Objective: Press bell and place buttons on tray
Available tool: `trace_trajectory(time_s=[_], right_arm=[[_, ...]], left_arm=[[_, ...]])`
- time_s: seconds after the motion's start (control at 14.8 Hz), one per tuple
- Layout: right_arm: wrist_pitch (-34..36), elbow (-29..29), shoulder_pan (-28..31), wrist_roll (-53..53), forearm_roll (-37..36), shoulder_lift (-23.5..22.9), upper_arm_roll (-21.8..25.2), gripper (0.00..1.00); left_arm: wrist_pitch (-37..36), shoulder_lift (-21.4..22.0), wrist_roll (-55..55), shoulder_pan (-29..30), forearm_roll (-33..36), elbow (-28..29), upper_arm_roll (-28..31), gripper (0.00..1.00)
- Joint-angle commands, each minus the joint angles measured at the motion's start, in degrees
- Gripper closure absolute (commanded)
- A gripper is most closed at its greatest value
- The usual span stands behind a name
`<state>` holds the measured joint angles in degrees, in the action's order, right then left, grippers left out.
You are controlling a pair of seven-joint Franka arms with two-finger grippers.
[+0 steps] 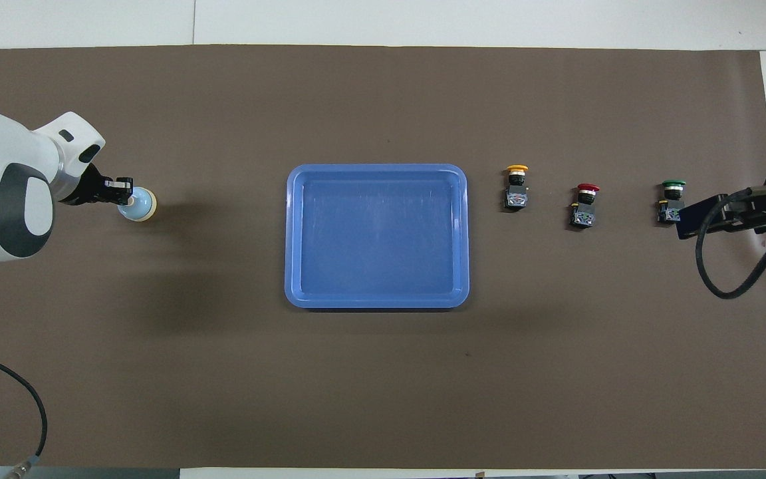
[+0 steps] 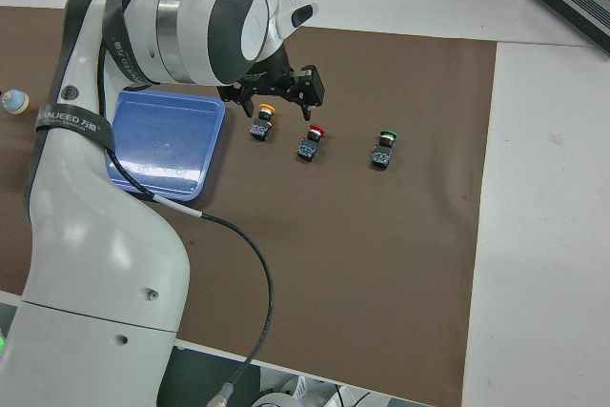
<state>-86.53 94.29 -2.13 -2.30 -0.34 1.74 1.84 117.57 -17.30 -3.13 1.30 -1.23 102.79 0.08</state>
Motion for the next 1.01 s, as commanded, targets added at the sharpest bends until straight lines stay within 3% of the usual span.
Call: trace_trajectory(time_s=[0.0,0.07,0.2,0.27,0.61,0.94], right_arm=[[0.22,0.98,1.07,-0.6,-0.36,1.08,-0.78,0.0],[0.22,0.98,1.07,-0.6,-0.36,1.08,-0.87,0.0],[0.22,1.07,1.07,-0.6,-0.36,1.08,-0.87,0.0],[0.22,0.98,1.07,-0.6,-0.36,1.08,-0.87,0.0],[0.22,0.98,1.07,-0.6,-0.36,1.08,-0.78,0.0],[0.31,0.98,1.07,-0.69,-0.36,1.08,-0.87,0.0]], left_arm=[[-5.42,5.59,-0.74,0.29,0.08,-1.98,-0.17,0.49],[-7.34,7.52,-0.74,0.2,0.08,-2.07,-0.17,0.29],[-11.12,11.56,-0.74,0.46,0.0,-2.07,-0.17,0.04],[-13.31,13.59,-0.74,0.46,0.0,-1.98,-0.17,0.0],[-21.05,19.57,-0.04,-0.07,0.0,-3.03,-0.25,0.0],[-26.76,19.5,-0.13,-0.24,0.0,-6.71,-0.52,0.0]])
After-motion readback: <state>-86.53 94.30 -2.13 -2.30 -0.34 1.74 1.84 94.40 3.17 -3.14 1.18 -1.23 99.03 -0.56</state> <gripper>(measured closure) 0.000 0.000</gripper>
